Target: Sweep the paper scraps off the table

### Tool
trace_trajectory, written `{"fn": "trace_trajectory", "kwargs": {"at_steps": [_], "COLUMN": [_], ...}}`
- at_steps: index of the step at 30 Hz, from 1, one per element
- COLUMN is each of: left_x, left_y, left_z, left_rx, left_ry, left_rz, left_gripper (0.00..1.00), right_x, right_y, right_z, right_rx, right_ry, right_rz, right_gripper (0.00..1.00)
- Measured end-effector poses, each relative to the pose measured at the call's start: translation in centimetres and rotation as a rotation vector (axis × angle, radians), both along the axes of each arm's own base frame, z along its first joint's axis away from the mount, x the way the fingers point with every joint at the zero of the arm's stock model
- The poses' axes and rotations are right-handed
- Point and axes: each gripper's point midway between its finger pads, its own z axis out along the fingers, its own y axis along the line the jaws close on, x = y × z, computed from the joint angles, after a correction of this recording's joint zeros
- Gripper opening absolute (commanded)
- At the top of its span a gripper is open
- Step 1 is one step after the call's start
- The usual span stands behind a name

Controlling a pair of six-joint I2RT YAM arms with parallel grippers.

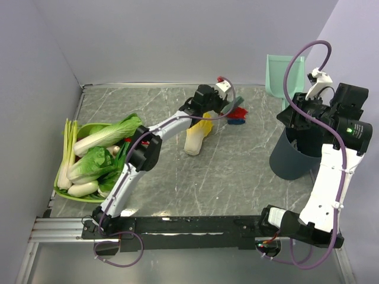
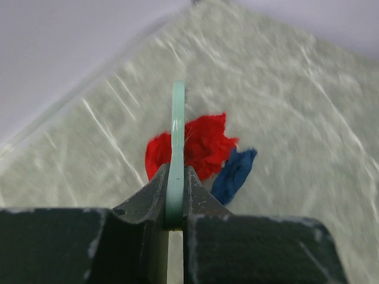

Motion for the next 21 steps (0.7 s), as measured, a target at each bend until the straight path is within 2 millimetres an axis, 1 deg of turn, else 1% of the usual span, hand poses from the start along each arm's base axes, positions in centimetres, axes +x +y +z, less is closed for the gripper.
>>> {"fn": "trace_trajectory", "kwargs": {"at_steps": [3,4,7,9,12,15,16,17,19,21], "left_x": [-1.6,-2.1,-3.9,-5.9,-10.4,-16.2,-17.6,-19.6,-22.3,-24.8], "left_y": [1.1,1.4,2.8,4.0,6.2,8.9,9.4,10.1,11.1,12.6], "left_z": [-2.1,-2.4,-2.0,-1.5,-0.9,-1.5,-1.5,-1.6,-1.7,-1.9], "left_rx": [0.046,0.055,0.076,0.094,0.133,0.206,0.223,0.249,0.280,0.314], "left_ry": [0.082,0.102,0.165,0.212,0.273,0.328,0.339,0.349,0.366,0.382], "left_rz": [-0.069,-0.086,-0.140,-0.176,-0.252,-0.357,-0.387,-0.431,-0.488,-0.522], "left_gripper": [0.01,0.01,0.01,0.01,0.01,0.01,0.01,0.01,0.01,0.01], "right_x": [0.1,0.3,0.7,1.0,1.3,1.4,1.5,1.4,1.3,1.0], "right_y": [-0.1,-0.1,-0.2,-0.2,-0.1,-0.1,0.0,0.0,0.0,0.1], "right_z": [-0.7,-0.9,-1.3,-1.5,-1.8,-1.9,-1.9,-1.9,-2.0,-2.2], "right_rx": [0.000,0.003,0.013,0.021,0.031,0.036,0.036,0.033,0.025,0.002], "right_ry": [0.021,0.029,0.045,0.054,0.065,0.071,0.071,0.071,0.072,0.078], "right_rz": [0.006,0.009,0.014,0.018,0.026,0.031,0.034,0.038,0.045,0.064], "right_gripper": [0.00,0.00,0.00,0.00,0.00,0.00,0.00,0.00,0.00,0.00]}}
